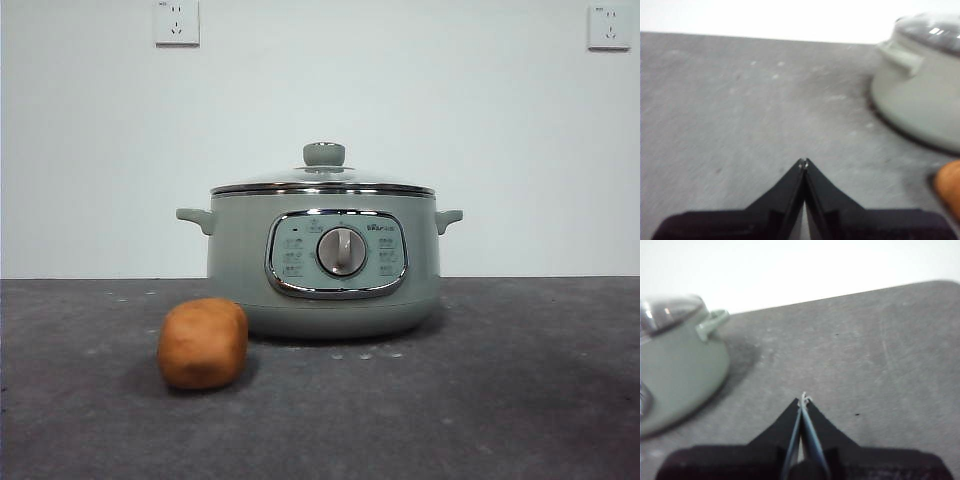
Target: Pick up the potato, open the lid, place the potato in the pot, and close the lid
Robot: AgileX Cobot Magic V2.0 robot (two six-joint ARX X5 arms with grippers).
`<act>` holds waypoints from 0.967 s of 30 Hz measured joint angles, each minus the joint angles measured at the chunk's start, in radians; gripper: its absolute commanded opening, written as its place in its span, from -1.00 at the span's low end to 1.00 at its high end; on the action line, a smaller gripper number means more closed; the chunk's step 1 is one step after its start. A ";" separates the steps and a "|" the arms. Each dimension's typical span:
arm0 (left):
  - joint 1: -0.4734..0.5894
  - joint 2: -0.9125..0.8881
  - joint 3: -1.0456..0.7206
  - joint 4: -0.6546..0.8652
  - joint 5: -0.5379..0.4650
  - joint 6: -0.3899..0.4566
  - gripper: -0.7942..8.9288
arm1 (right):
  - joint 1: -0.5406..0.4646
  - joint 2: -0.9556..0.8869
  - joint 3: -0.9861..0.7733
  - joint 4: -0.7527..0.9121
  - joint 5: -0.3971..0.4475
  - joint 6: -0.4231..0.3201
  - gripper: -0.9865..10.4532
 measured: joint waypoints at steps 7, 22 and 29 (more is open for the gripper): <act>0.000 0.032 0.124 -0.068 0.048 -0.059 -0.85 | 0.000 0.046 0.116 -0.011 -0.051 0.144 -0.85; 0.000 0.238 0.548 -0.364 0.275 -0.065 -0.85 | 0.000 0.426 0.655 -0.428 -0.307 0.016 -0.85; 0.000 0.346 0.758 -0.572 0.289 0.027 -0.85 | 0.000 0.594 0.928 -0.766 -0.308 -0.173 -0.85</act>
